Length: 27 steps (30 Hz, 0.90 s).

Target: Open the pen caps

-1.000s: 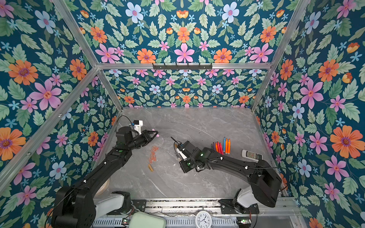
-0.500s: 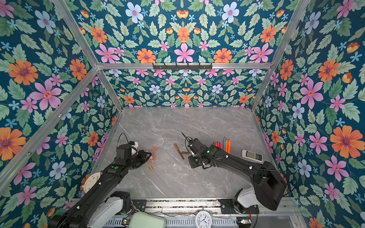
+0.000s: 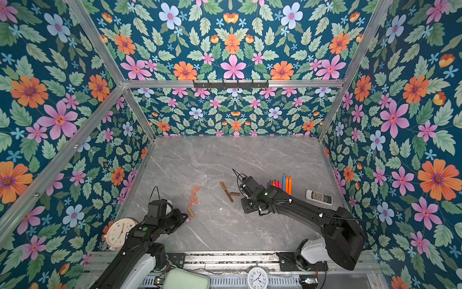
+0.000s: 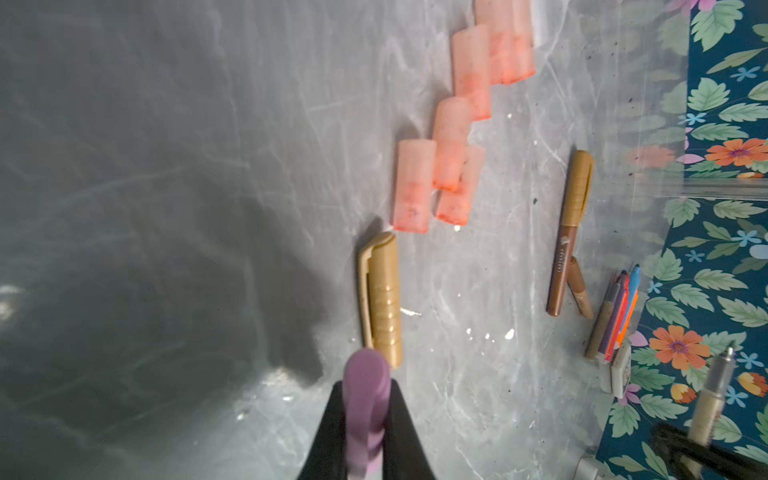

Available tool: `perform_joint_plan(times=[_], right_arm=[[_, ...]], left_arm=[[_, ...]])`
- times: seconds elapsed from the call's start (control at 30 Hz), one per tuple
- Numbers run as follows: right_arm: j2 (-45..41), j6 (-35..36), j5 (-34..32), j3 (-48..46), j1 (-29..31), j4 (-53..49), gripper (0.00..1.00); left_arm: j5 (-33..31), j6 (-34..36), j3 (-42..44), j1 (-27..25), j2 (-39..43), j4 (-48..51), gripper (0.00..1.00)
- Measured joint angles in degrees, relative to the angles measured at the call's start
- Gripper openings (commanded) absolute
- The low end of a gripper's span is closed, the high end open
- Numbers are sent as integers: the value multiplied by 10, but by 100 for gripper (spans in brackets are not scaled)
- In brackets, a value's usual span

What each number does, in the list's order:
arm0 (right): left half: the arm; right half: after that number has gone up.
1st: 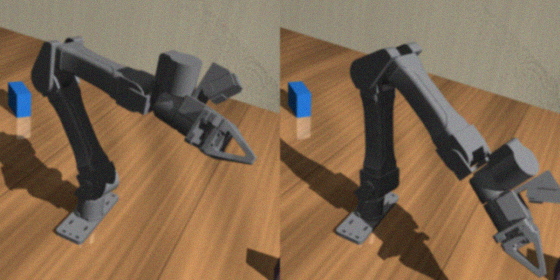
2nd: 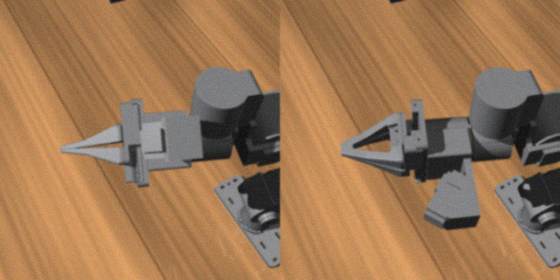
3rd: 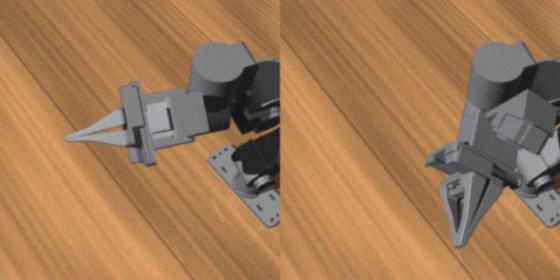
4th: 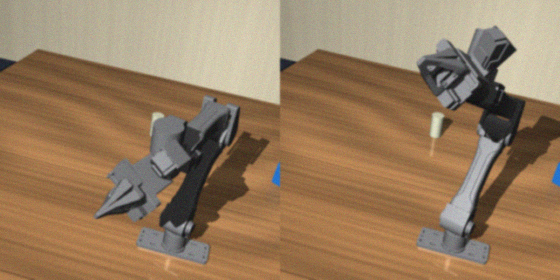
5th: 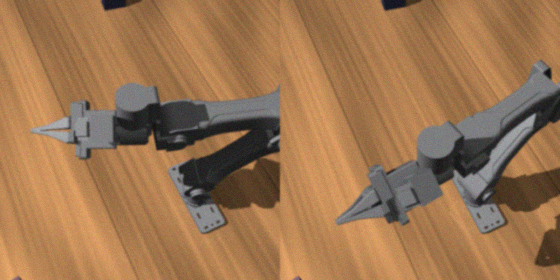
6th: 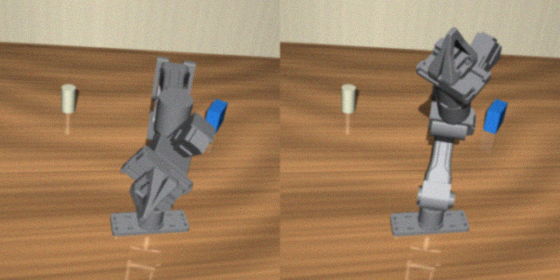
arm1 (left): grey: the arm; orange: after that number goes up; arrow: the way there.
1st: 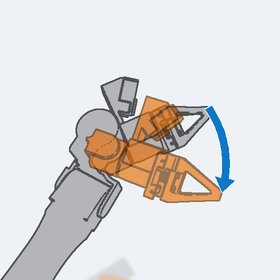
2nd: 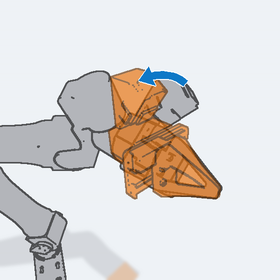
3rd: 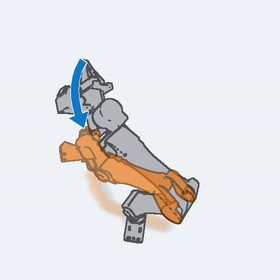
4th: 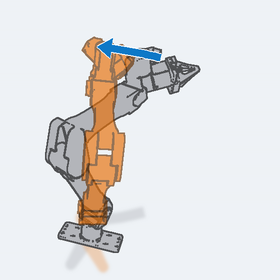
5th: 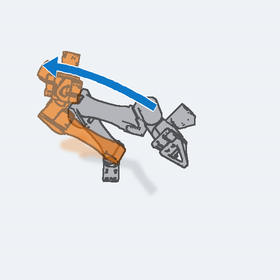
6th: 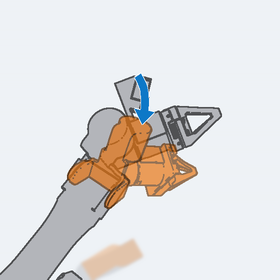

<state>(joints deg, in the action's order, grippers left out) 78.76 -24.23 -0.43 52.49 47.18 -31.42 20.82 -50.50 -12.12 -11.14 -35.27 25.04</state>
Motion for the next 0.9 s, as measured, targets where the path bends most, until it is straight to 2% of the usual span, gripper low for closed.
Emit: perform_joint_plan(times=[0.03, 0.07, 0.13, 0.17, 0.23, 0.57, 0.67, 0.73, 0.9], right_arm=[[-2, 0, 0, 0, 0, 0, 0], [-3, 0, -2, 0, 0, 0, 0], [-8, 0, -3, -1, 0, 0, 0], [-10, 0, -3, -2, 0, 0, 0], [-16, -1, -7, -5, 0, -1, 0], [-44, -9, -27, -18, -15, -14, 0], [-48, -20, -23, -31, -69, -14, 0], [-49, -25, 3, -48, -115, -12, 0], [-33, -21, 49, -64, -199, -6, 0]], left_arm=[[1, -5, 6, 0, 2, -3, 5], [2, -6, 10, 0, 1, -5, 13], [5, -6, 14, 0, -6, -14, 37], [7, -6, 16, 0, -10, -19, 46], [20, -10, 17, 0, -19, -37, 54], [29, -12, 10, 0, -38, -73, 56], [33, -16, -15, 0, -30, -73, 55], [36, -10, -47, 0, -25, -72, 55], [36, 44, -187, 0, -21, -34, 55]])
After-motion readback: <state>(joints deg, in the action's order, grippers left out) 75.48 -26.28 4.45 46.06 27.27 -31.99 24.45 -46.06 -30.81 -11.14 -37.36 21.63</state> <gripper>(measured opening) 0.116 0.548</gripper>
